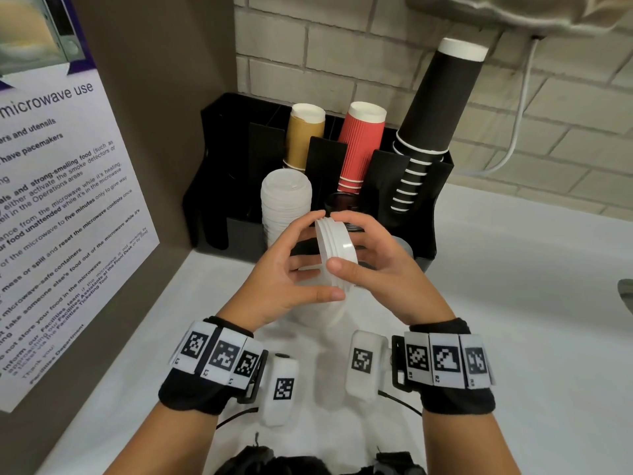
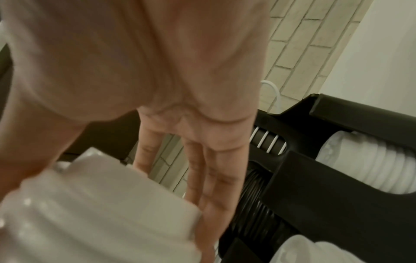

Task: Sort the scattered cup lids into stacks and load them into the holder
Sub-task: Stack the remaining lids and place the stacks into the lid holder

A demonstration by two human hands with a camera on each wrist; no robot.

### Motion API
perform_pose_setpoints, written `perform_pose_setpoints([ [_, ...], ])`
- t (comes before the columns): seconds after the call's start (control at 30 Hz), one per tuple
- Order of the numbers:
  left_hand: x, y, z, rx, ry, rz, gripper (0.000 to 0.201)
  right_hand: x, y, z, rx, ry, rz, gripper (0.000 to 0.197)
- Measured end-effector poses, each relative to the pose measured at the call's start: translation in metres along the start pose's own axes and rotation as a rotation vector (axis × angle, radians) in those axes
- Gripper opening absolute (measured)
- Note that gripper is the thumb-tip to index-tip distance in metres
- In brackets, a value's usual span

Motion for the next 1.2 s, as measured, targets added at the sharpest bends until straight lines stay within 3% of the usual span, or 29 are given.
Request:
perform_pose_setpoints([
  [0.13,-0.003,-0.001,-0.001,-0.006,-0.024,-0.016,0.1,-0.003,0.003,0.002,-0.012,-0.011,-0.005,0.066],
  [0.4,-0.004,-0.006,-0.005,-0.006,-0.072,-0.088,0.109,-0.006,0.008,0.0,-0.057,0.037,0.02,0.063],
  [0.47,-0.008,-0.005,-0.006,-0.003,-0.021,-0.089,0.097,-0.019,0.008,-0.001,-0.083,0.12,0.003,0.063],
  [0.53,-0.014,-0.003,-0.007,0.006,0.069,-0.091,0.074,-0.044,0.012,-0.004,-0.095,0.291,0.016,0.064],
  [0.6,-0.02,-0.002,-0.007,0.018,0.148,-0.107,0.056,-0.072,0.018,-0.009,-0.084,0.44,0.134,0.065],
  [0.67,-0.024,-0.002,-0.008,0.03,0.194,-0.122,0.048,-0.093,0.027,-0.018,-0.033,0.481,0.296,0.066],
  [0.97,-0.028,-0.004,-0.011,0.049,0.231,-0.128,0.034,-0.107,0.042,-0.052,0.209,0.336,0.891,0.076],
  [1.1,-0.028,-0.005,-0.01,0.045,0.243,-0.134,0.035,-0.099,0.045,-0.065,0.308,0.195,1.141,0.083],
  [1.2,-0.028,-0.006,-0.011,0.043,0.24,-0.135,0.034,-0.095,0.047,-0.07,0.346,0.157,1.221,0.083],
])
Point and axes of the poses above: each hand's wrist, its own z-axis away from the middle knuckle, its own x-axis out of the palm, y = z × x, the point moved 2 cm from there along -z, towards the middle knuckle, and after that the axes turned 10 degrees about x, right-handed, at the moved point
